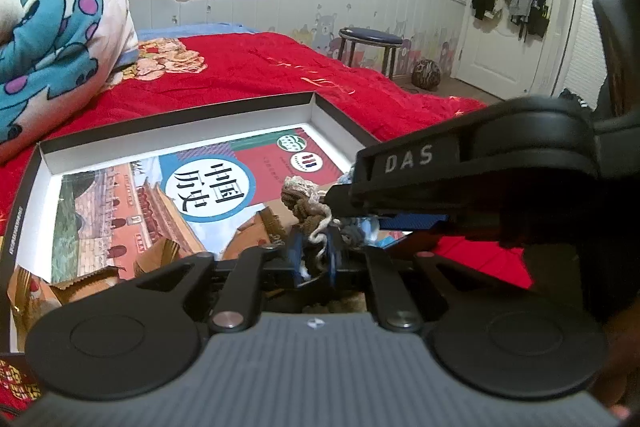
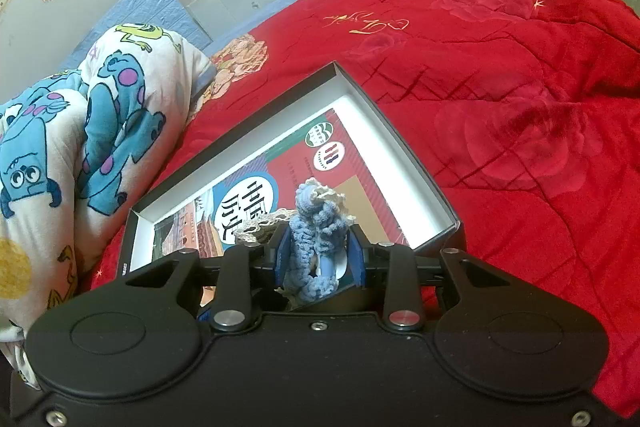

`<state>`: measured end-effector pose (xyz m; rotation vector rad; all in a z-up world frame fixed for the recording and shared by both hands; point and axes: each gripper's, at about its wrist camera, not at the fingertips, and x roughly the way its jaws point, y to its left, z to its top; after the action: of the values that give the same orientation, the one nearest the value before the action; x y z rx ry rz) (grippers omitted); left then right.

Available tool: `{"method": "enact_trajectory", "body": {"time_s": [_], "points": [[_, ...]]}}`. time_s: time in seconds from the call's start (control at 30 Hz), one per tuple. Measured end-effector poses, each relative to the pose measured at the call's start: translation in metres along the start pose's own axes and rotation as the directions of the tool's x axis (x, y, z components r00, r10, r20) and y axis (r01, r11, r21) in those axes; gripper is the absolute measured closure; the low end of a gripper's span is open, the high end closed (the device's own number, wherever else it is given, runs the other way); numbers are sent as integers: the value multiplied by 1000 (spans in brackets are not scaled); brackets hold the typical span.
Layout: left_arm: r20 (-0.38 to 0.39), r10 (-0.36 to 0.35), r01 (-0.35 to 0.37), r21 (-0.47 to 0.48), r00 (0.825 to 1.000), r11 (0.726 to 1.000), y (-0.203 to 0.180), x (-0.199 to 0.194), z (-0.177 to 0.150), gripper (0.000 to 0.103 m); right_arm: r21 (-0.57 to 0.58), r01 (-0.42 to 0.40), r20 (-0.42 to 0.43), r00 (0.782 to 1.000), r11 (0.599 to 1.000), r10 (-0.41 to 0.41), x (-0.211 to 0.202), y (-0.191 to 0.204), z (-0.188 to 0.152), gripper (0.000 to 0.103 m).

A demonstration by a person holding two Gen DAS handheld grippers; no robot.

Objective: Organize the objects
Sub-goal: 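Open the left tool to drop the rope toy while the right tool releases the blue ring, then grasp a black scrunchie with the left tool while the right tool grasps a beige rope ring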

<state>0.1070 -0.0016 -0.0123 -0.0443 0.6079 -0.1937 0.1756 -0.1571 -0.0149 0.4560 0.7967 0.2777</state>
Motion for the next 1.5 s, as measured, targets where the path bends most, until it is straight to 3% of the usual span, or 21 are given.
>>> {"method": "enact_trajectory", "body": {"time_s": [0.63, 0.7, 0.87, 1.13, 1.3, 1.5], "points": [[29, -7, 9, -47, 1000, 999, 11, -36, 5, 41, 36, -40, 15, 999, 999, 40, -25, 6, -7, 61], [20, 22, -20, -57, 1000, 998, 14, -45, 5, 33, 33, -44, 17, 999, 999, 43, -28, 8, -8, 58], [-17, 179, -179, -62, 984, 982, 14, -67, 3, 31, 7, -18, 18, 1000, 1000, 18, -35, 13, -10, 55], [-34, 243, -244, -47, 969, 969, 8, -100, -15, 24, 28, -41, -23, 999, 999, 41, -49, 12, -22, 54], [-51, 319, -322, -62, 946, 945, 17, -109, -29, 23, 21, -83, -80, 993, 996, 85, -46, 24, -35, 53], [-89, 313, -320, -72, 945, 945, 24, -95, -34, 23, -9, -69, -130, 989, 998, 67, -38, 35, -48, 49]]}}
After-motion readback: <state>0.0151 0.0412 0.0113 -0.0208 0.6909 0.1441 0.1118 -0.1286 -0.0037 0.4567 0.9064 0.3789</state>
